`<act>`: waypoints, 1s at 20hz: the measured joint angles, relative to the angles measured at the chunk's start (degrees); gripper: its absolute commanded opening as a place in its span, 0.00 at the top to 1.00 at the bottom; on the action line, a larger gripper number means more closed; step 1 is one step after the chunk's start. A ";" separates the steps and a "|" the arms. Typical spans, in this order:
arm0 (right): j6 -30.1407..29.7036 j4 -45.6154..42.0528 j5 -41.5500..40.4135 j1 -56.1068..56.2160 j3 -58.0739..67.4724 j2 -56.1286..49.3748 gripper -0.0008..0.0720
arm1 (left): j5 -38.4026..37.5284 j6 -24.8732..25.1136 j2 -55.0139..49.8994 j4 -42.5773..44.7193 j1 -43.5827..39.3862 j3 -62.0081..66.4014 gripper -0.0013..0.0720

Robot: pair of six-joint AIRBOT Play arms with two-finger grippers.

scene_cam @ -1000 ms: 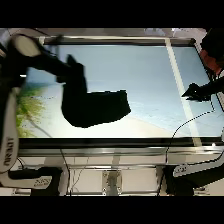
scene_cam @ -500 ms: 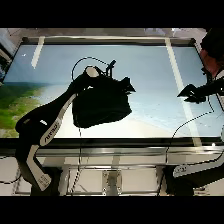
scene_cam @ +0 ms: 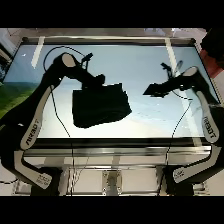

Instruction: Fold the clothes and pants, and hang the long-sleeved shirts on hangers.

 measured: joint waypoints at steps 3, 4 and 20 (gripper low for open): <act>-0.37 -1.22 -4.37 7.67 -0.09 -2.58 0.02 | -12.35 -0.17 2.86 14.16 2.10 -0.07 0.91; -0.42 -1.33 -5.27 9.55 -0.11 -3.37 0.02 | -15.56 0.46 3.54 17.14 2.62 -0.13 0.91; 0.76 -0.94 -10.60 17.92 -0.11 -7.89 0.68 | -4.46 4.04 9.64 18.25 -10.73 -27.54 0.91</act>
